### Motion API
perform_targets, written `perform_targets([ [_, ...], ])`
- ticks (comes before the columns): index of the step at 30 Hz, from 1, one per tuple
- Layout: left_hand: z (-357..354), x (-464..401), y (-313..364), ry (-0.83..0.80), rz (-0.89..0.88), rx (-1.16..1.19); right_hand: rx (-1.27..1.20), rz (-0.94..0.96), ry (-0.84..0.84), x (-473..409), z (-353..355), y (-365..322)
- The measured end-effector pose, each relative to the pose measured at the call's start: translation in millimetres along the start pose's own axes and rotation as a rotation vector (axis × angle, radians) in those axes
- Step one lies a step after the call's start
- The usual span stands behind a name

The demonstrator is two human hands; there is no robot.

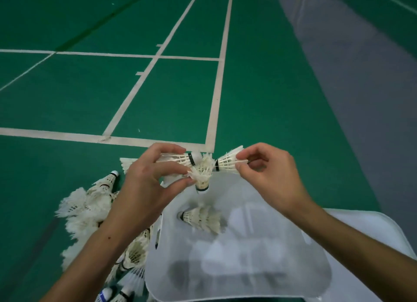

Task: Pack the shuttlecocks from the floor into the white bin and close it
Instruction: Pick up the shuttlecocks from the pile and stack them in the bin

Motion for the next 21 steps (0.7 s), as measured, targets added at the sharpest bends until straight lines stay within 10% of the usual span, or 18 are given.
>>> perform_targets([
  [13, -94, 41, -9, -0.880, 0.073, -0.476, 0.444, -0.325, -0.281, 45, -30, 109],
  [21, -132, 35, -39, -0.946, 0.156, -0.483, 0.403, -0.357, -0.459, 42, -81, 129],
])
Point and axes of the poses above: each hand's wrist, its own x-axis away from the middle knuckle, its own z-axis out of the back of the hand, y = z × x, the point moved 4 cm from there along -x, towards the middle knuckle, and after that the axes turned 1 degree about z, right-handed, at the moved point
